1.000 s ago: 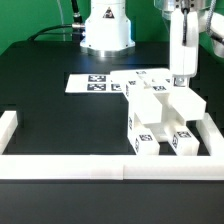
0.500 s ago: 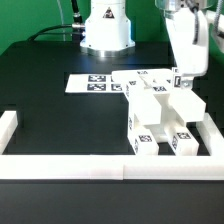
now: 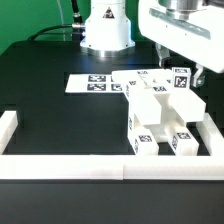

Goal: Assemble chair

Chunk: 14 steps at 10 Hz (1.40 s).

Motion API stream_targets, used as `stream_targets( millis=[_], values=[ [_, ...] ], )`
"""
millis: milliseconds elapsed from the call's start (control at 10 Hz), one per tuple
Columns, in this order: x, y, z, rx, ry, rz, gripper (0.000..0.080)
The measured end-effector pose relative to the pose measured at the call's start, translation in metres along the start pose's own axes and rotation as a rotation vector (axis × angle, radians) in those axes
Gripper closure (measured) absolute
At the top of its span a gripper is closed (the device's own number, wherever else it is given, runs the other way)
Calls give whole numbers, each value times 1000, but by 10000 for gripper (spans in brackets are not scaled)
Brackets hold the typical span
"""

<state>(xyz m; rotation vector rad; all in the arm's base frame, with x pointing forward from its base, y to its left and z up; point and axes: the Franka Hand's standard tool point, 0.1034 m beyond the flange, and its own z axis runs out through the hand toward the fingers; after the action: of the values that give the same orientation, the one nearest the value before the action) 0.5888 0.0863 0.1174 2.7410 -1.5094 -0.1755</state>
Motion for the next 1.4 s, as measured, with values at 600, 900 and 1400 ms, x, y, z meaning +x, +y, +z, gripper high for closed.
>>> stream_targets(
  millis=[600, 900, 1400],
  values=[
    [2, -1, 2, 10, 19, -532, 151],
    [4, -1, 2, 5, 29, -778, 151],
    [6, 0, 2, -3, 33, -849, 332]
  ],
)
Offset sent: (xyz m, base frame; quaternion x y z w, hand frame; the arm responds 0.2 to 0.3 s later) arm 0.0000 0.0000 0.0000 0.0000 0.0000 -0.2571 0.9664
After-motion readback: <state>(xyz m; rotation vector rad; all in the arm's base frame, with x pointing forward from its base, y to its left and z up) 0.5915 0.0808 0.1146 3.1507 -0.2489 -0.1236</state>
